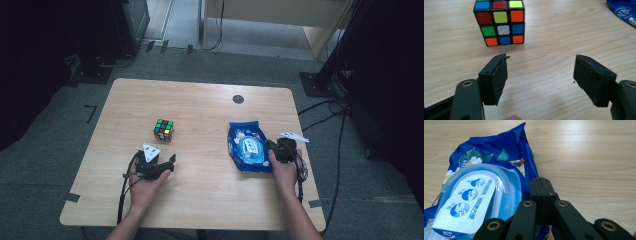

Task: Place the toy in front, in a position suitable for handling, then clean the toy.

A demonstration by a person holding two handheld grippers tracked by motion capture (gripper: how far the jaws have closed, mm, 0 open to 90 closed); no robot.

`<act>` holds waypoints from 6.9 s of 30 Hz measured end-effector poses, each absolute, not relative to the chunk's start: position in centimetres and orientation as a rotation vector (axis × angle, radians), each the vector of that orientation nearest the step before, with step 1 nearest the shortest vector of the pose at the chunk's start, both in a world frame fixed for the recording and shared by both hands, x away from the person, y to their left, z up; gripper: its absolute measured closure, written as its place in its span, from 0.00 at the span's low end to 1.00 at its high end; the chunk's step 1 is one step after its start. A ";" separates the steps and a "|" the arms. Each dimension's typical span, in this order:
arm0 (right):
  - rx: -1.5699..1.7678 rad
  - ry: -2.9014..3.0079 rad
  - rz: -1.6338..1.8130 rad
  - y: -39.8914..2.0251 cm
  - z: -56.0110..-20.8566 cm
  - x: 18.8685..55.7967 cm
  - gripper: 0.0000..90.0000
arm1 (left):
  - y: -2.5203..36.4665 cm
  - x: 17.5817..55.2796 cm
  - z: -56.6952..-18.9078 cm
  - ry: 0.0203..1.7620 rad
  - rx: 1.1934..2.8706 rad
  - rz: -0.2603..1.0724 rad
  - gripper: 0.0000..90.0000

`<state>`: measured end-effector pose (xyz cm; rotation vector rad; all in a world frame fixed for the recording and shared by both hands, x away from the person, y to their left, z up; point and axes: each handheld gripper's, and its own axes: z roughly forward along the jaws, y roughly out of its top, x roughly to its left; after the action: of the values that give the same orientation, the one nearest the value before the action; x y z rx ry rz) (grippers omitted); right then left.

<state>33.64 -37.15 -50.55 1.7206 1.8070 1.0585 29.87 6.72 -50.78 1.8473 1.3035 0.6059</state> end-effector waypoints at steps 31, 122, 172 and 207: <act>1.559 1.855 1.193 -35.7 -48.5 27.0 0.47 | 5.0 38.6 -50.8 1.478 1.870 0.662 0.38; 1.542 2.118 0.999 -32.1 -48.5 32.6 0.63 | 4.2 25.7 -51.6 1.136 2.041 0.554 0.26; 1.359 1.822 1.093 -32.0 -43.9 32.2 0.99 | 4.1 25.8 -51.6 1.146 2.034 0.560 0.26; 1.213 1.722 1.186 -32.1 -42.2 30.5 0.99 | 4.4 25.2 -51.3 1.117 1.977 0.586 0.26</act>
<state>30.51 -32.14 -42.21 1.2128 1.7219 1.1858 25.24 4.44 -51.33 1.9772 1.1172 0.5855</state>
